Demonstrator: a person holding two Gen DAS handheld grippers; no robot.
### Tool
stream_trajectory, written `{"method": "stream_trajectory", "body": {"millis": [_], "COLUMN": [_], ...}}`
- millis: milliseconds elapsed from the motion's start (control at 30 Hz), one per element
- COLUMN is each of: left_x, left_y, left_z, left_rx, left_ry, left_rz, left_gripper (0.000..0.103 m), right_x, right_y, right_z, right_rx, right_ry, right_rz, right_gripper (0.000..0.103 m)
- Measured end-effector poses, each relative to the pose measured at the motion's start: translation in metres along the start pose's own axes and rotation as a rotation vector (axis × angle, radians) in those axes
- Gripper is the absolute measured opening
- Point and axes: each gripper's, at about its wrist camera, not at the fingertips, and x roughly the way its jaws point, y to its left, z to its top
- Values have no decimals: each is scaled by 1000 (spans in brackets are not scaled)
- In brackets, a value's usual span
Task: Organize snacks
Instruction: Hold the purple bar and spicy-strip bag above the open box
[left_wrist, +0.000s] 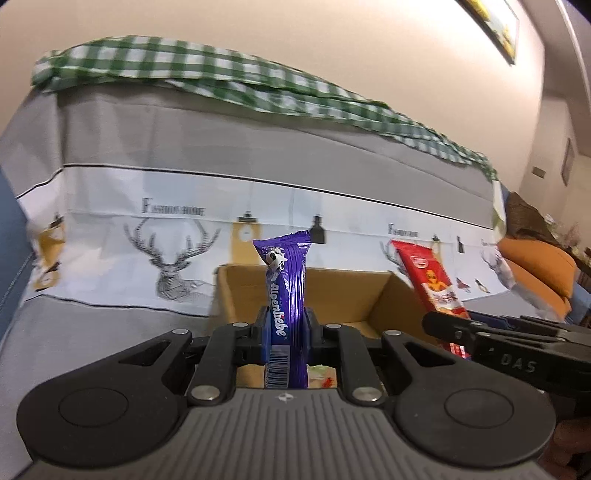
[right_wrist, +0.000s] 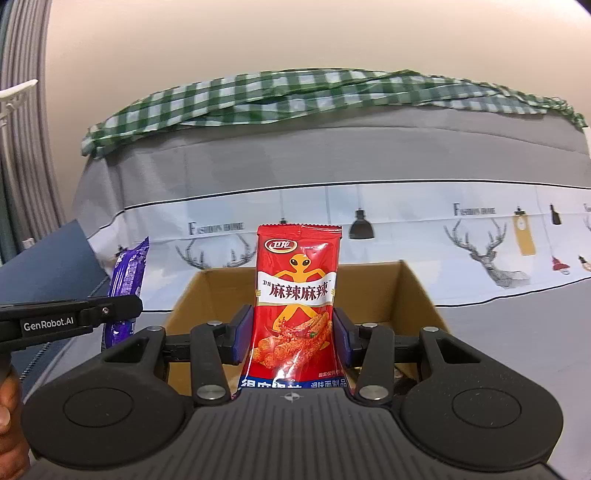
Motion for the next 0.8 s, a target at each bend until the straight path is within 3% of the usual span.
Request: {"method": "stream_trajectory", "body": {"millis": [500,800], "left_x": [23,21], "left_y": [-34,-41], "left_z": [-1,1], "left_rx": [8,20], "left_ry": [7,-12], "left_rz": [-119,-157], "left_gripper": [18,18], "right_x": [7,0], "right_y": [-9,-14], "right_z": [-4,0], "right_rx": [-16,10], "right_ry": [15,-61], "right_rz": [-89,-159], "right_gripper": [47,47]}}
